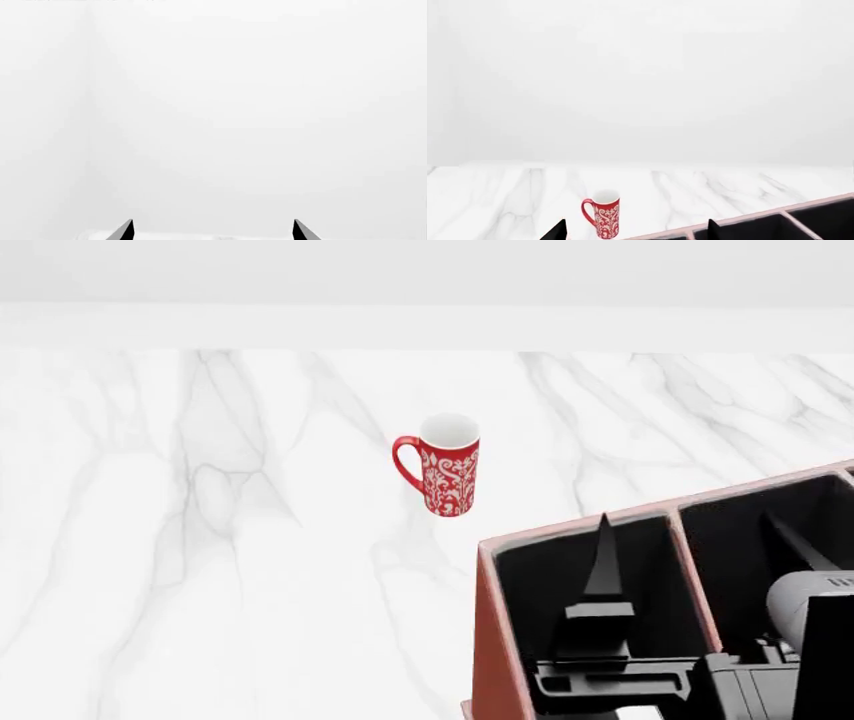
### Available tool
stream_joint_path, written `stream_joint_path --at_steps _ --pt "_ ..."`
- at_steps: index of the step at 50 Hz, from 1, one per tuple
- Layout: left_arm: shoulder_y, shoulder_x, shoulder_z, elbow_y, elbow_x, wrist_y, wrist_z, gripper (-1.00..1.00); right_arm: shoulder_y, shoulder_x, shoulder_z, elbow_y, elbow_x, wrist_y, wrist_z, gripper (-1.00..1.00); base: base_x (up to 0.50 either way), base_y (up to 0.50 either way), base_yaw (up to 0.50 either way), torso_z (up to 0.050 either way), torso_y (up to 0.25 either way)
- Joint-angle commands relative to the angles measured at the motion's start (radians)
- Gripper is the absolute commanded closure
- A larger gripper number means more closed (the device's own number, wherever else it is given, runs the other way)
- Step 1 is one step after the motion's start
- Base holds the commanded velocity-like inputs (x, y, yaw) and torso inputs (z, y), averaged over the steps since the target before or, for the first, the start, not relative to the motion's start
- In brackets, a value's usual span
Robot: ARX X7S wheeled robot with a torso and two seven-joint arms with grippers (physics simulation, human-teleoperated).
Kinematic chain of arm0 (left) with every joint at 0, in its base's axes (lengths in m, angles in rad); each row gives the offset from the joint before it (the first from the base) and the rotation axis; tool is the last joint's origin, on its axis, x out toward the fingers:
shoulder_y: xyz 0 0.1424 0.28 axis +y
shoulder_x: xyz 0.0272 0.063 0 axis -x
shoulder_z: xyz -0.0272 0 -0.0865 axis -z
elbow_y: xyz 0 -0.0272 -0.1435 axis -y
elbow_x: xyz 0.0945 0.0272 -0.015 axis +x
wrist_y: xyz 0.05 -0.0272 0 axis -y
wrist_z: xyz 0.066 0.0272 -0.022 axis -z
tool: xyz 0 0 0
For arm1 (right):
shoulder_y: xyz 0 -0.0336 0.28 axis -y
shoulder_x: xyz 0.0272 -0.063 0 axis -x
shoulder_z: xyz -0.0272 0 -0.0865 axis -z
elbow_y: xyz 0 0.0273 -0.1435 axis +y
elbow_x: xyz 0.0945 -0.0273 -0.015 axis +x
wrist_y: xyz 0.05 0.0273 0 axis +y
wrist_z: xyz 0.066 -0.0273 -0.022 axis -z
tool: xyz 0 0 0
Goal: Pick up the book and place it in the left compartment of the caddy.
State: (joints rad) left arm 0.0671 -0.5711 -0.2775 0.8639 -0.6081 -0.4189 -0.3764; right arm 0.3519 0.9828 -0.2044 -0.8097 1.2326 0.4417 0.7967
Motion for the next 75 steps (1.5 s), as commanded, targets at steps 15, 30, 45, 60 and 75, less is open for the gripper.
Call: stream_joint_path --at_steps 15,30,45,60,75 --pt "0.02 -0.007 -0.014 0.023 -0.005 0.013 -0.005 -1.0 -0.129 0.021 0.065 -0.129 -0.174 -0.095 0.012 -1.0 0.0 0.0 0.0 0.0 0.0" --pt "0.026 -0.01 -0.013 0.027 -0.003 0.021 -0.005 -1.0 -0.161 0.022 0.096 -0.151 -0.224 -0.141 0.011 -1.0 0.0 0.0 0.0 0.0 0.0" --pt "0.034 -0.015 -0.019 0.038 -0.009 0.026 -0.008 -1.0 -0.179 0.043 0.129 -0.195 -0.248 -0.168 0.035 -1.0 0.0 0.0 0.0 0.0 0.0" --pt "0.049 -0.016 -0.02 0.053 -0.001 0.046 -0.004 -1.0 -0.198 0.068 0.128 -0.232 -0.314 -0.221 0.055 -1.0 0.0 0.0 0.0 0.0 0.0" --pt "0.087 -0.011 -0.038 0.084 0.019 0.09 0.006 -1.0 -0.21 0.201 -0.007 -0.235 -0.436 -0.415 0.157 -1.0 0.0 0.0 0.0 0.0 0.0"
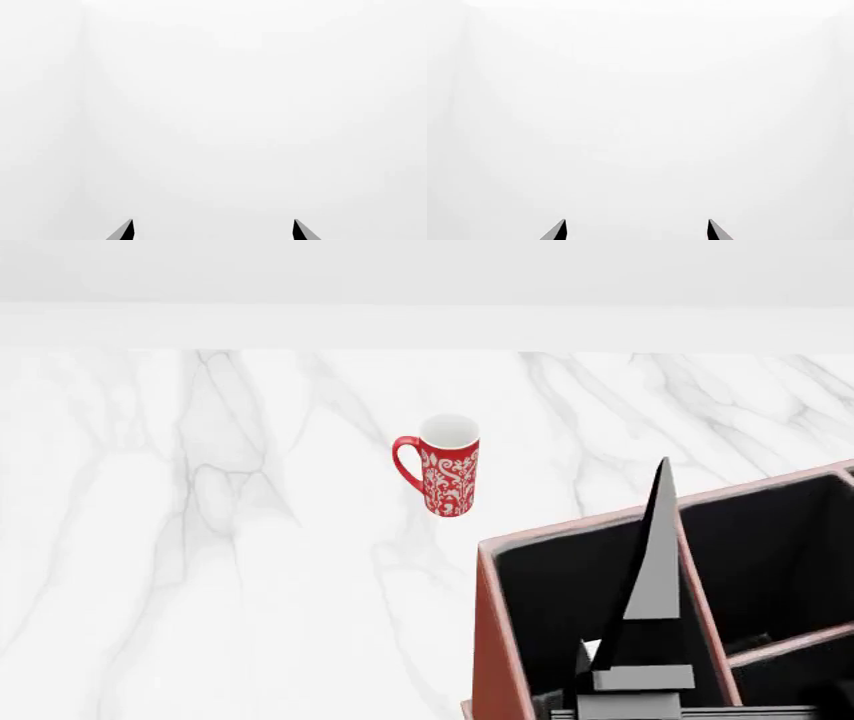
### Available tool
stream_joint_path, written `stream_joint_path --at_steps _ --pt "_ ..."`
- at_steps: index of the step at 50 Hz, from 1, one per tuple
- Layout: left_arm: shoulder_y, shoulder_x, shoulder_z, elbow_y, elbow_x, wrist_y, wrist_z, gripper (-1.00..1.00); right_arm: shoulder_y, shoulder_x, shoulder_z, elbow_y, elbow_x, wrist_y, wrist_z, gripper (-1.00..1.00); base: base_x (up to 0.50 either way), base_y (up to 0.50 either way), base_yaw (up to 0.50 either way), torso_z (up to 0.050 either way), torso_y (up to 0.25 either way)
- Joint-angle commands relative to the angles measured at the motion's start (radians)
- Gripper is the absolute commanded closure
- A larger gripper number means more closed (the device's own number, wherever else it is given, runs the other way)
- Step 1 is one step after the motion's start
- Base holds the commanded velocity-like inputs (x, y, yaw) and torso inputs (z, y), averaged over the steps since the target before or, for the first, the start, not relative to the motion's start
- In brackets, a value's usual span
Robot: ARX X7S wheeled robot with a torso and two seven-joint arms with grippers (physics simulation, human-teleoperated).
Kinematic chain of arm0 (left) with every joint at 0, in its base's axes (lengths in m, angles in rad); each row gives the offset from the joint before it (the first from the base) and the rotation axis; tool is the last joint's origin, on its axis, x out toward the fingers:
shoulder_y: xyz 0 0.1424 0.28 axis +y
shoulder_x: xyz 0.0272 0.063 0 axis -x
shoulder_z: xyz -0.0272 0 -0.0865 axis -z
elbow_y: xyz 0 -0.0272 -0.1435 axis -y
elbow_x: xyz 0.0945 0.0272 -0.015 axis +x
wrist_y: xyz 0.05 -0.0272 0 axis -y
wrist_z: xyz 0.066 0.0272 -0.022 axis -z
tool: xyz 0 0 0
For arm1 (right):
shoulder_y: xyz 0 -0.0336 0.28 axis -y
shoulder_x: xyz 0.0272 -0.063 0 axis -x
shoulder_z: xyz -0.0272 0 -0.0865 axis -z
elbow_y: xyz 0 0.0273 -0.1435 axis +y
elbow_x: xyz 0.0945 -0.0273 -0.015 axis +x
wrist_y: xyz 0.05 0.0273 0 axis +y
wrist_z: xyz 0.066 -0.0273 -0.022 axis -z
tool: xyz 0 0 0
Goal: Pick up the book and place it in the left compartment of the caddy.
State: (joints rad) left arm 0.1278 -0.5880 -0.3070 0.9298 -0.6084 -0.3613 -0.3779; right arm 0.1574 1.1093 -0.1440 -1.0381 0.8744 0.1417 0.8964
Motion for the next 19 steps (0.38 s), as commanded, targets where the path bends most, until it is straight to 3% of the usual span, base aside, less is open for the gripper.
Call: stream_joint_path --at_steps 1,19 --pt "0.034 0.011 -0.004 0.015 0.032 0.044 0.013 -1.0 -0.018 0.084 -0.076 -0.006 -0.086 -0.13 0.064 -1.0 0.0 0.0 0.0 0.0 0.0" --pt "0.049 -0.003 -0.023 0.041 0.026 0.051 0.002 -1.0 0.126 0.27 -0.41 -0.009 -0.287 -0.325 0.249 -1.0 0.0 0.0 0.0 0.0 0.0"
